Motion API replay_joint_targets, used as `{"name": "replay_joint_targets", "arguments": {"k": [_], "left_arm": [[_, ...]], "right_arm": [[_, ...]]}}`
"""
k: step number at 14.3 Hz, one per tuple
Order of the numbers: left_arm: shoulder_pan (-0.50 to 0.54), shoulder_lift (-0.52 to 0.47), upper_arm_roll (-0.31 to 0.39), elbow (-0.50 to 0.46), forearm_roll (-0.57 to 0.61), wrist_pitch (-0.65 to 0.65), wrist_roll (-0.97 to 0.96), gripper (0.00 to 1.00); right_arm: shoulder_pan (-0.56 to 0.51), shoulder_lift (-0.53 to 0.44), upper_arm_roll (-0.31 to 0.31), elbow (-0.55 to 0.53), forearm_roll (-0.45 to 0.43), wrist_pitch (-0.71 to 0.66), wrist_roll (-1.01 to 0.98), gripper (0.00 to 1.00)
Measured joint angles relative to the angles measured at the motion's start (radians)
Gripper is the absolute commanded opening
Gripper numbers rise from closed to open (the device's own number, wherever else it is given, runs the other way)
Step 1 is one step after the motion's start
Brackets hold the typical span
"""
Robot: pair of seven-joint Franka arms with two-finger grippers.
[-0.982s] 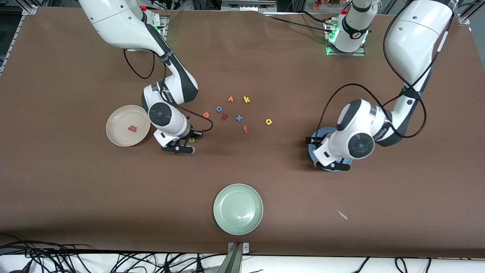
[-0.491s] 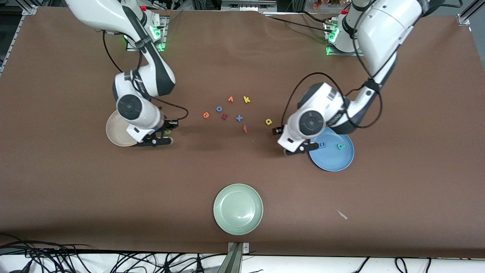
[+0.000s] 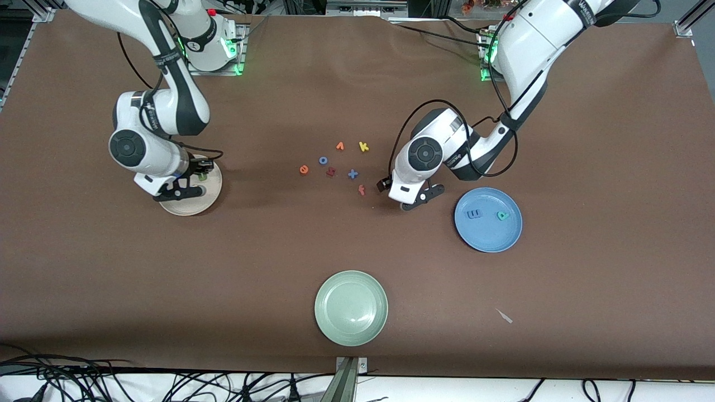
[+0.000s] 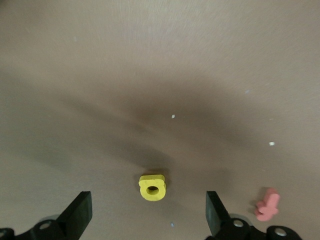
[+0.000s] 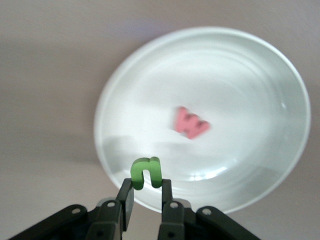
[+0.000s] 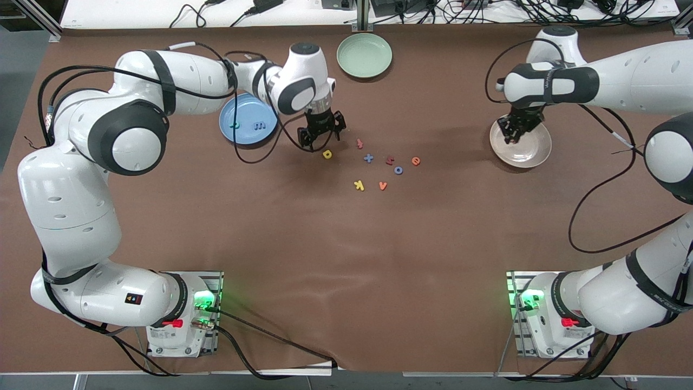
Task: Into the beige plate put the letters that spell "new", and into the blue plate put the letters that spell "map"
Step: 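Grasp the yellow letter with the left gripper while the right releases n, then carry the yellow letter to the blue plate while the right grasps orange e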
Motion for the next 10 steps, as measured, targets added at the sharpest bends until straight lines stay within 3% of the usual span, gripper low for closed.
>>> {"name": "replay_joint_targets", "arguments": {"k": [2, 6, 7, 8, 10], "left_arm": [[0.0, 0.001, 0.002, -0.024, 0.0, 0.024, -0.004, 0.64], [-0.002, 0.003, 0.001, -0.034, 0.0, 0.055, -0.005, 0.61], [-0.003, 0.008, 0.001, -0.039, 0.0, 0.07, -0.005, 0.49], [-0.004, 0.015, 0.001, -0.043, 0.0, 0.08, -0.005, 0.26], [-0.004, 0.022, 0.001, -0.043, 0.0, 0.096, -0.006, 0.06]], "right_arm": [[-0.001, 0.009, -0.017, -0.003, 0.0, 0.001, -0.003, 1.0], [0.006, 0.004, 0.009, 0.032, 0.006, -0.042, 0.047, 1.0], [0.007, 0.003, 0.04, 0.048, 0.008, -0.049, 0.098, 1.0], [0.009, 0.002, 0.081, 0.062, 0.01, -0.046, 0.166, 1.0], [0.017, 0.002, 0.188, 0.074, 0.011, -0.015, 0.344, 1.0]]}}
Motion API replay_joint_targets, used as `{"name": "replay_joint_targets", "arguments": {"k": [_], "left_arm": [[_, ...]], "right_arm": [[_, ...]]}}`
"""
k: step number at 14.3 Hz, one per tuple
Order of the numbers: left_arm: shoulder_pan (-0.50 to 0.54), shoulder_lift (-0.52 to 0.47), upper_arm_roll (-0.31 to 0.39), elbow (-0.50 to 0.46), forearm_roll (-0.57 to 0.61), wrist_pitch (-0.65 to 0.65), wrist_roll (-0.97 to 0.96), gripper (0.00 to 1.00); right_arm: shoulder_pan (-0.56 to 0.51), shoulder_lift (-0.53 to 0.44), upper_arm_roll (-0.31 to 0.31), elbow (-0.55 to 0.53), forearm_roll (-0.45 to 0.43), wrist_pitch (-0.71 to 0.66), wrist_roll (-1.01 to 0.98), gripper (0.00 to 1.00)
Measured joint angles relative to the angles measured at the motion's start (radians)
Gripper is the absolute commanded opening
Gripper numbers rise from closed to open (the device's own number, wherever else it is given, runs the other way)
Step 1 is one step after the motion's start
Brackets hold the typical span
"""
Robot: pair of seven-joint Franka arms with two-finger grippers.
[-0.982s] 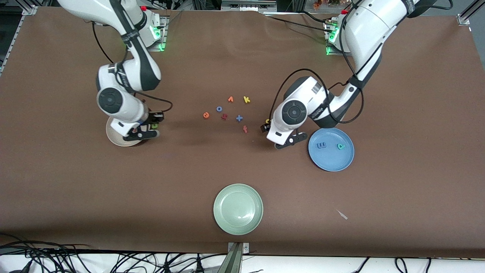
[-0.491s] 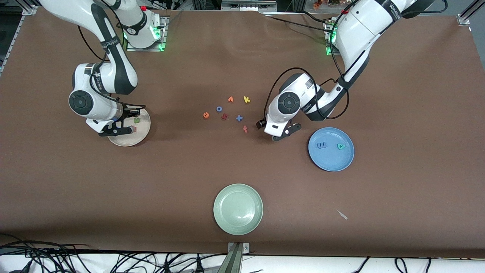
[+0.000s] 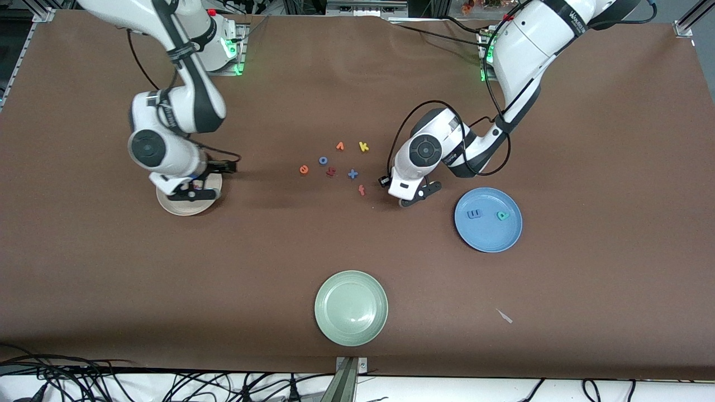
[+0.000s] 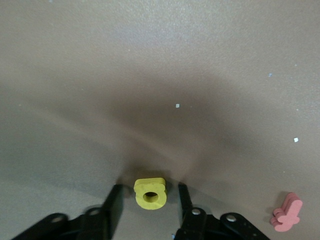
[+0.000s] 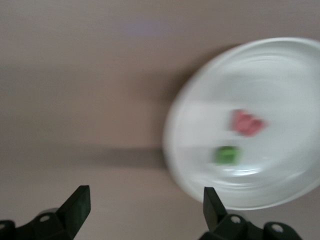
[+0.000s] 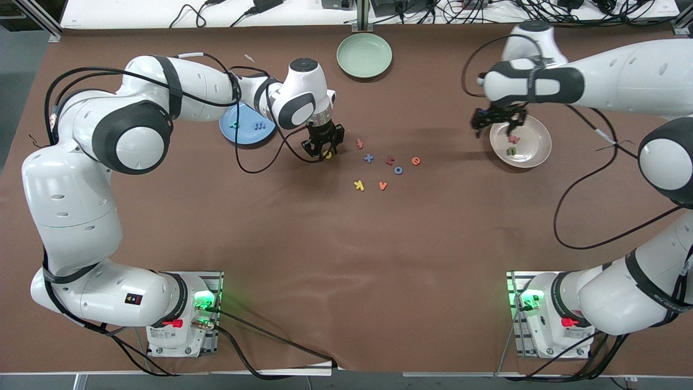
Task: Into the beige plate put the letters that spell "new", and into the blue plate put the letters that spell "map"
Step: 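Carry the yellow letter to the blue plate while the right grasps orange e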
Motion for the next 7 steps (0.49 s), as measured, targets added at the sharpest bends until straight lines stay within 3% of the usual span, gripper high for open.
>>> {"name": "replay_joint_targets", "arguments": {"k": [1, 4, 7], "left_arm": [[0.0, 0.0, 0.0, 0.001, 0.0, 0.001, 0.0, 0.0], [0.0, -0.001, -0.001, 0.002, 0.0, 0.0, 0.0, 0.0], [0.01, -0.008, 0.003, 0.02, 0.0, -0.03, 0.001, 0.0]], "right_arm": [[0.006, 0.0, 0.052, 0.0, 0.0, 0.023, 0.092, 1.0], [0.015, 0.006, 0.164, -0.001, 0.0, 0.102, 0.303, 1.0], [0.025, 0.014, 0.221, -0.01, 0.0, 0.185, 0.444, 1.0]]}}
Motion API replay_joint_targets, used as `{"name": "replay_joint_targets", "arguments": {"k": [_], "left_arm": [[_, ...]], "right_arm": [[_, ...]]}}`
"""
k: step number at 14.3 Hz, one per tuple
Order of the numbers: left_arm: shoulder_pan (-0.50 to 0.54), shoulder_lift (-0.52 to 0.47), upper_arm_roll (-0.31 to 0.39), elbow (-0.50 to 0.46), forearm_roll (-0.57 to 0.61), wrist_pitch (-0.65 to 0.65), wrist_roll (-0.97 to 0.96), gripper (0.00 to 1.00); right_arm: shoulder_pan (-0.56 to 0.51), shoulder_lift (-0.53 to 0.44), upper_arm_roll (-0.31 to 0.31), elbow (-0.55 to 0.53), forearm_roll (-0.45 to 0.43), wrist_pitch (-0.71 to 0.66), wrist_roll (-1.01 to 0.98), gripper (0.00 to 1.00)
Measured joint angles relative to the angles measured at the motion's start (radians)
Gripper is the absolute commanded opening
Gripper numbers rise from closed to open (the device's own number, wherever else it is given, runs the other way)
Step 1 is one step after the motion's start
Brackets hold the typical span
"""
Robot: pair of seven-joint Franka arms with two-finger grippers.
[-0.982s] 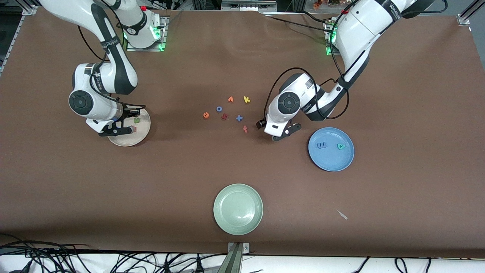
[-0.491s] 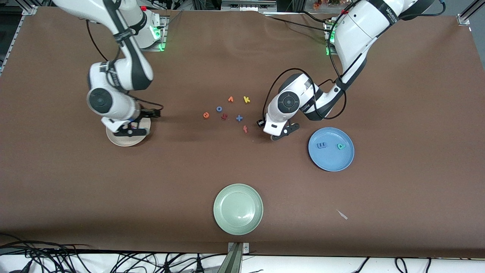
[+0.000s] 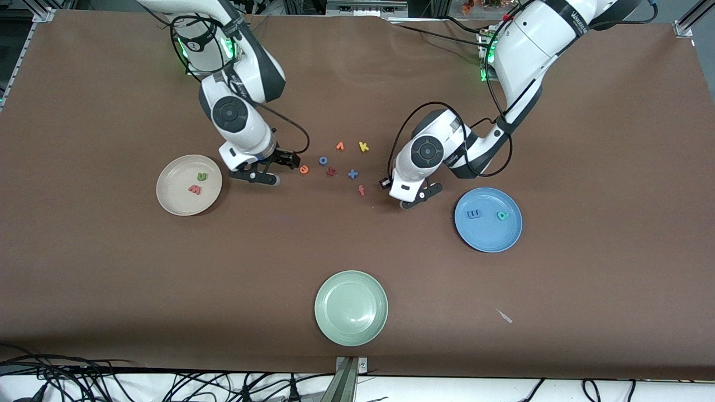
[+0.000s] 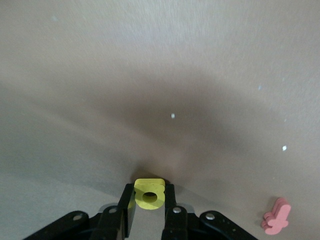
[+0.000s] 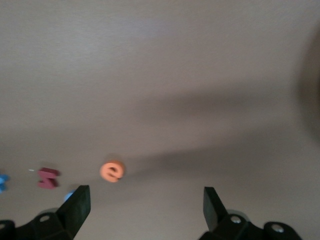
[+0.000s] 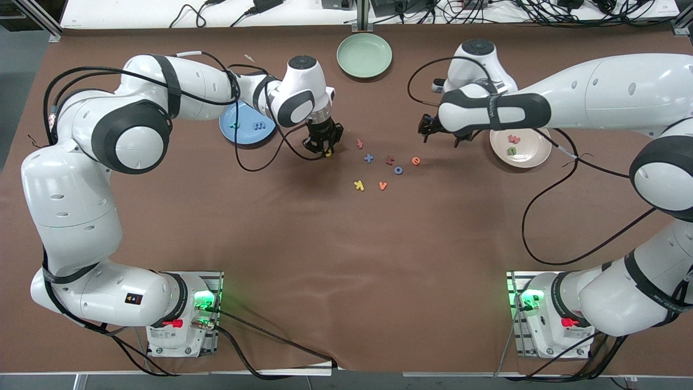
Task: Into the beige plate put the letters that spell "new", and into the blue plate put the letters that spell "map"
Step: 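Carry the yellow letter to the blue plate while the right grasps orange e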
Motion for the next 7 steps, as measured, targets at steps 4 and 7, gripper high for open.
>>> {"name": "replay_joint_targets", "arguments": {"k": [4, 7], "left_arm": [[0.008, -0.021, 0.001, 0.061, 0.0, -0.098, 0.0, 0.0], [0.008, -0.033, 0.001, 0.087, 0.001, -0.141, 0.002, 0.0]], "right_arm": [[0.061, 0.06, 0.01, -0.021, 0.0, 0.132, 0.11, 1.0], [0.085, 0.101, 0.01, -0.022, 0.0, 0.172, 0.14, 1.0]]}}
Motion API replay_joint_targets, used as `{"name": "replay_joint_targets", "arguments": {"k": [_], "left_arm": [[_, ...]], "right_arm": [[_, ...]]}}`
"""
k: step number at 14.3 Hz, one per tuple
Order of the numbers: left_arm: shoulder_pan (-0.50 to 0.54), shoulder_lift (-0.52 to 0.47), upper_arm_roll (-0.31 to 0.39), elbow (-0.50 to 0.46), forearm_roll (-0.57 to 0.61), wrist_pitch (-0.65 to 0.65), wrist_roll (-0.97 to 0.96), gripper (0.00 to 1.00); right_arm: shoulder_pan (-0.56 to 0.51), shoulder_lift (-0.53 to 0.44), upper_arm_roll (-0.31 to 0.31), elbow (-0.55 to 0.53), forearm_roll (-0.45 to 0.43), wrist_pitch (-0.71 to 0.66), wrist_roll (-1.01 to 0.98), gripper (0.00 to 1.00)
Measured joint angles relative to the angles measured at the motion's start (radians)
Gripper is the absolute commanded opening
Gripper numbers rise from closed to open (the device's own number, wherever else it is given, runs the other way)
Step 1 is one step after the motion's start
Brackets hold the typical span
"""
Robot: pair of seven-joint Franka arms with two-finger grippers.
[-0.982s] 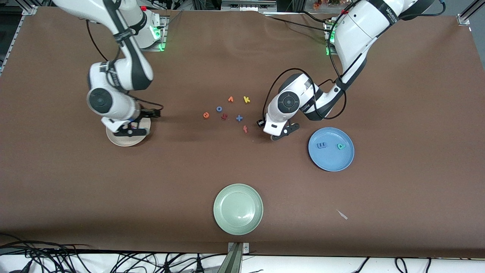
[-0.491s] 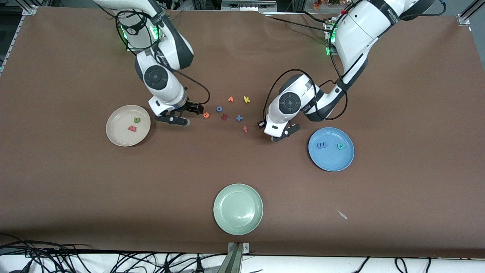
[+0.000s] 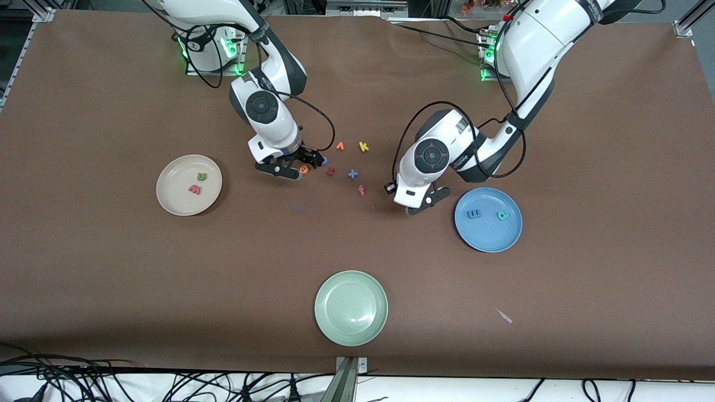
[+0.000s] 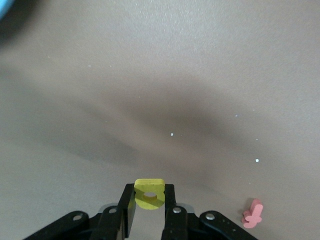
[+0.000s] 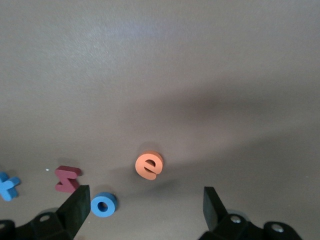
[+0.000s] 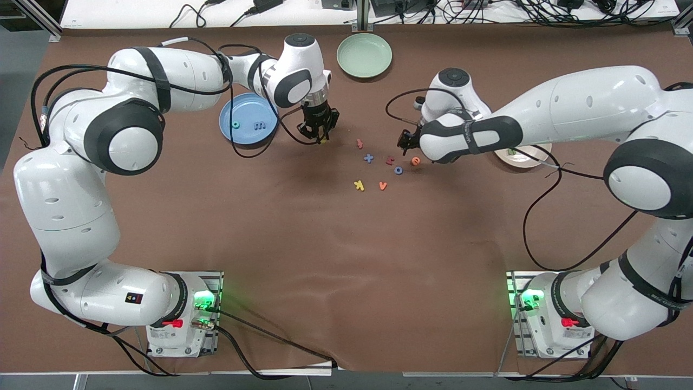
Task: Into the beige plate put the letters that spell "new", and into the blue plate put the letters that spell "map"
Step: 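Carry the yellow letter to the blue plate while the right grasps orange e, then release the yellow letter onto the blue plate with the left gripper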
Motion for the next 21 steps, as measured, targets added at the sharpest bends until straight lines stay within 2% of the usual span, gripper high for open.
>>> {"name": "replay_joint_targets", "arguments": {"k": [6, 9, 11, 14, 15, 17, 21], "left_arm": [[0.0, 0.0, 0.003, 0.022, 0.0, -0.052, 0.028, 0.02], [0.0, -0.001, 0.003, 0.08, 0.0, -0.101, 0.032, 0.01], [0.002, -0.001, 0.004, 0.14, 0.0, -0.185, 0.049, 0.02], [0.031, -0.007, 0.005, 0.24, 0.001, -0.324, 0.131, 0.04], [0.051, -0.009, 0.006, 0.255, 0.001, -0.347, 0.175, 0.04], [0.107, -0.01, 0.01, 0.262, 0.001, -0.394, 0.29, 0.04], [0.228, -0.001, 0.022, 0.242, 0.007, -0.43, 0.48, 0.06]], "right_arm": [[0.0, 0.03, -0.002, -0.042, 0.0, 0.082, 0.0, 0.99], [0.0, 0.039, -0.002, -0.046, 0.0, 0.1, 0.0, 0.96], [0.0, 0.041, -0.002, -0.046, -0.001, 0.111, -0.003, 0.94], [0.0, 0.05, -0.002, -0.046, -0.002, 0.128, -0.014, 0.87], [0.0, 0.053, -0.002, -0.046, -0.002, 0.131, -0.016, 0.8], [0.0, 0.056, -0.003, -0.046, -0.003, 0.136, -0.02, 0.67], [0.0, 0.055, -0.004, -0.046, -0.004, 0.138, -0.037, 0.57]]}}
